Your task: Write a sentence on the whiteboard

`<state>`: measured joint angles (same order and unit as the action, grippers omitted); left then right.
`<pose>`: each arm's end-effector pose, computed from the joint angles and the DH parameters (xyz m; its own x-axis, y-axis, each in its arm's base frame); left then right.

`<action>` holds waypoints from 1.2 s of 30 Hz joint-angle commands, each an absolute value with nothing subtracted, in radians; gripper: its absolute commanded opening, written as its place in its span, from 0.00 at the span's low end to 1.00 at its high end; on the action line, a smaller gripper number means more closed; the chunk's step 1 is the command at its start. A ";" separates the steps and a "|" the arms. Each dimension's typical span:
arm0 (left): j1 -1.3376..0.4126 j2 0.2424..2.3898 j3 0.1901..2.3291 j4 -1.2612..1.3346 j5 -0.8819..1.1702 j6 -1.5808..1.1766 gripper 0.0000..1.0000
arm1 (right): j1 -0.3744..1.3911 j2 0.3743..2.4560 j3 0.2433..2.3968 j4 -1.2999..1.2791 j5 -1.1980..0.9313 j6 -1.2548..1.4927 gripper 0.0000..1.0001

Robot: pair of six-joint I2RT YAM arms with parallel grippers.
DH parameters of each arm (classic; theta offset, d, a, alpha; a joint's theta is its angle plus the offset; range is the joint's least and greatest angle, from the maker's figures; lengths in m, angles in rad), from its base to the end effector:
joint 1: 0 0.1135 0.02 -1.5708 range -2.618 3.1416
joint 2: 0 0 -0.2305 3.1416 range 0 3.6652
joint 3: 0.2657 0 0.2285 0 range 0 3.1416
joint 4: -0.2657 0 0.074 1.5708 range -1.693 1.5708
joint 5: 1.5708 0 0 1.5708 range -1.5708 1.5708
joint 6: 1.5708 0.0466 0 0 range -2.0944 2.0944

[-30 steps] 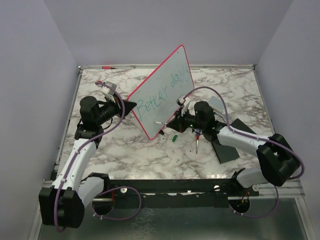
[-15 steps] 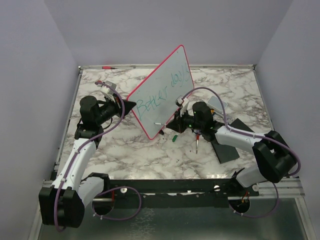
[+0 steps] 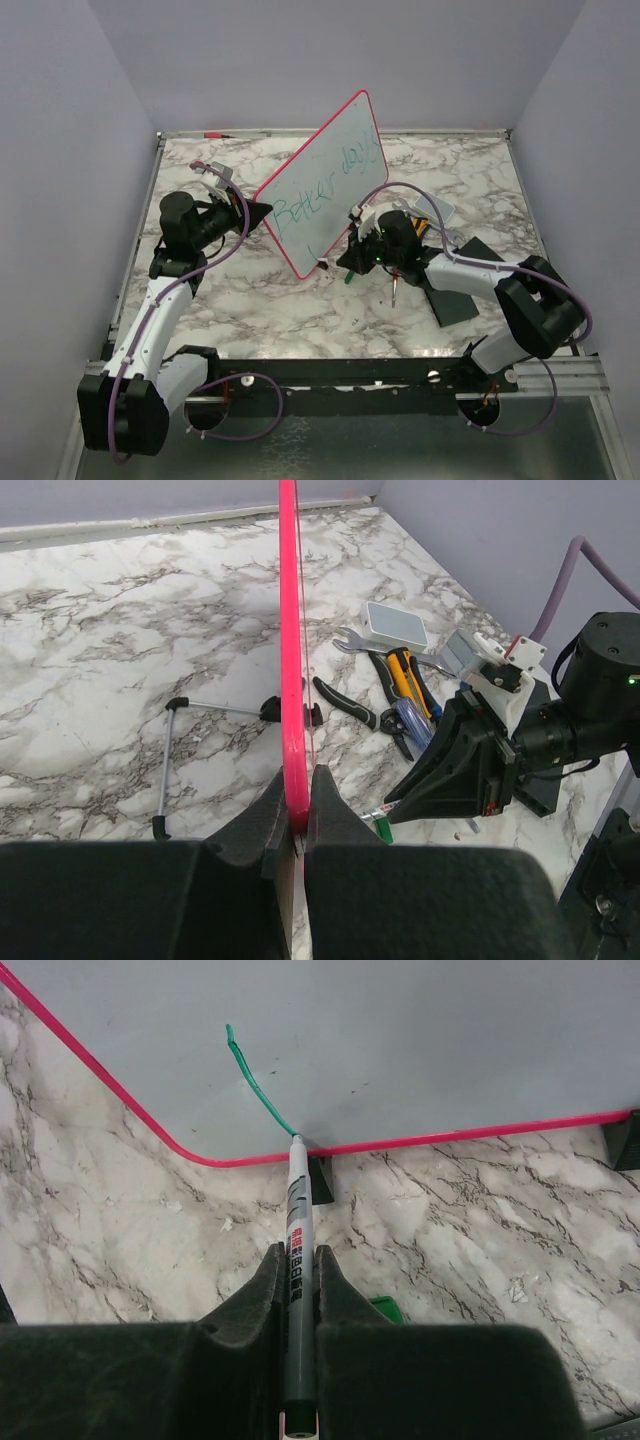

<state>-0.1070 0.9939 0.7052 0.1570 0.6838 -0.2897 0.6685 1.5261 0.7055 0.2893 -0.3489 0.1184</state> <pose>0.2274 -0.0540 0.2870 -0.3267 -0.1876 -0.9263 0.6388 0.6785 -0.3627 0.2298 0.2018 0.1637 -0.4909 -0.2463 -0.8357 -0.7611 0.5880 0.2738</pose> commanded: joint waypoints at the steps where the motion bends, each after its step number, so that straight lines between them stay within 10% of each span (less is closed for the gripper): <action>1: -0.130 1.033 0.660 -0.030 0.721 -0.214 0.00 | 0.679 1.535 0.700 0.315 -0.289 0.107 0.01; 36: -0.129 1.031 0.660 -0.031 0.723 -0.214 0.00 | 0.678 1.470 0.787 0.286 -0.385 0.109 0.01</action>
<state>-0.1070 0.9932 0.7052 0.1566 0.6846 -0.2897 0.6731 1.4593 0.7670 0.3088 -0.3828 0.1291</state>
